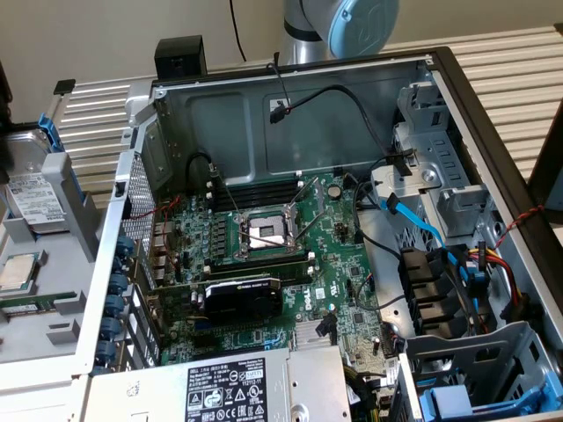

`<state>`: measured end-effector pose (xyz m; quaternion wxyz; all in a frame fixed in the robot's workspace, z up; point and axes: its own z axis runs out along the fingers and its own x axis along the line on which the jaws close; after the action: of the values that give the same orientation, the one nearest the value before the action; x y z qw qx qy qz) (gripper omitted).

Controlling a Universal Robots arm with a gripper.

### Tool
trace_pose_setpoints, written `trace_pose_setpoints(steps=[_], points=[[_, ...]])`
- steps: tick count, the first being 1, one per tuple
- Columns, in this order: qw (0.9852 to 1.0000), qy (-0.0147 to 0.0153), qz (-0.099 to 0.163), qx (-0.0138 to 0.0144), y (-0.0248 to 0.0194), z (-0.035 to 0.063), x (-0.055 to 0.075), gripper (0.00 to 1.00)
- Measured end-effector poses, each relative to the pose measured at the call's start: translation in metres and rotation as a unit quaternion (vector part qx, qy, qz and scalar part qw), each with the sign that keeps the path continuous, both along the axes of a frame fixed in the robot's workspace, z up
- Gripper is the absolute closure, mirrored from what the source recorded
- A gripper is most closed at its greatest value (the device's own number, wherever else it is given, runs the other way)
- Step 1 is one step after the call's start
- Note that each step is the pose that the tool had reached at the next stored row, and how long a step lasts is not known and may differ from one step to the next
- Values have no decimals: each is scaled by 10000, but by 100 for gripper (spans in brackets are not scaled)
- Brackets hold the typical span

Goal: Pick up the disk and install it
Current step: 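Pick up the disk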

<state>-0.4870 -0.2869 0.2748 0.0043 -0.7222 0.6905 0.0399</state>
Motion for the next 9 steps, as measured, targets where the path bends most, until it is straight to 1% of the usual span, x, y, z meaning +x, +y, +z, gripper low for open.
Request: trace_pose_setpoints(steps=[5,9], points=[[10000,-12,0,0,0,-7,4,35],[10000,-14,-1,0,0,-10,6,35]])
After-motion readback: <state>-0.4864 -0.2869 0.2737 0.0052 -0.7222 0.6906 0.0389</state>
